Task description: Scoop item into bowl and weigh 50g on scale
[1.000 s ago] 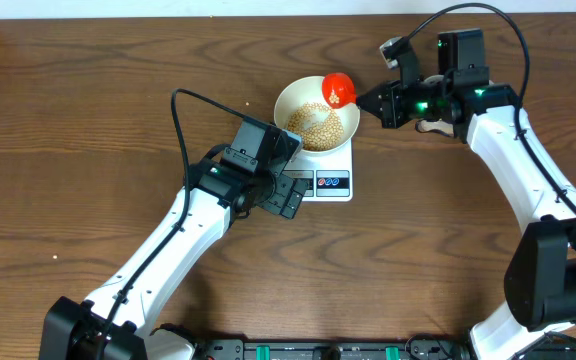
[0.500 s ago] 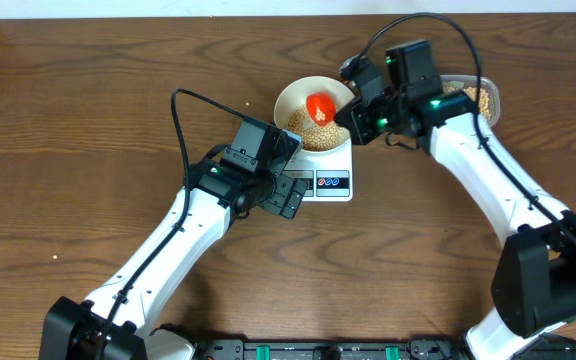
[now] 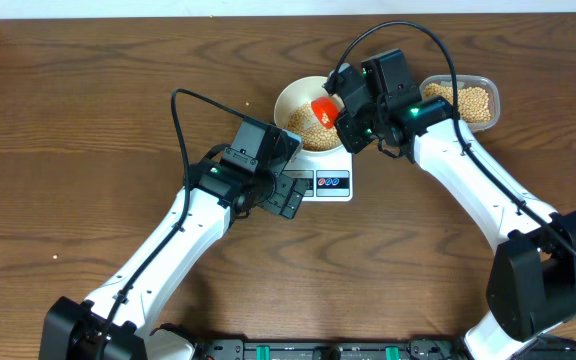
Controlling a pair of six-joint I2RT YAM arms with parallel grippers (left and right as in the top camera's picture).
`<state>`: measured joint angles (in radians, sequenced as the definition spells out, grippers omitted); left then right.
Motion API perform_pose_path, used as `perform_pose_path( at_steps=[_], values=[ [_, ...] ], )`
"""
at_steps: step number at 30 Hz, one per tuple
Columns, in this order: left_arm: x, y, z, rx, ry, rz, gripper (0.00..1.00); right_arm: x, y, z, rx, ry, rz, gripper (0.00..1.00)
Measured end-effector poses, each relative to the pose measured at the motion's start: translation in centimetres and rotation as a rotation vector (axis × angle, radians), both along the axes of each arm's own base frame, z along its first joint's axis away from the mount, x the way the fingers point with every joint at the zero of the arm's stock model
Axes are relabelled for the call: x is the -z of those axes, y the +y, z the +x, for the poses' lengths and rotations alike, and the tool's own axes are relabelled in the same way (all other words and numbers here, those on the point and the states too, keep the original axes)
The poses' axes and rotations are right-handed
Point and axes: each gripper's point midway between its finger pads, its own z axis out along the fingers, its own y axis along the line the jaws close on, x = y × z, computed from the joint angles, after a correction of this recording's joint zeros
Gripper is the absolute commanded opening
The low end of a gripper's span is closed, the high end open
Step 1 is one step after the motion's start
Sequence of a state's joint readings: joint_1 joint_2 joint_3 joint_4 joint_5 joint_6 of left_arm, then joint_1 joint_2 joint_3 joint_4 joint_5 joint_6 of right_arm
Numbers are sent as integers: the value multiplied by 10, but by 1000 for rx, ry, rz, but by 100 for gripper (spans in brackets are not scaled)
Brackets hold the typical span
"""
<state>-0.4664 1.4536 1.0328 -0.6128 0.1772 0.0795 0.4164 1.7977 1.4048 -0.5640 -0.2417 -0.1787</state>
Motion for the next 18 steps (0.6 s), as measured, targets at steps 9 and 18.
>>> perform_pose_path(
  at_steps=[9,18],
  values=[
    [0,0,0,0,0,0,93,-2,-3,4,-13,-30,-31,1],
    [0,0,0,0,0,0,93,-2,-3,4,-16,-35,-37,1]
  ],
)
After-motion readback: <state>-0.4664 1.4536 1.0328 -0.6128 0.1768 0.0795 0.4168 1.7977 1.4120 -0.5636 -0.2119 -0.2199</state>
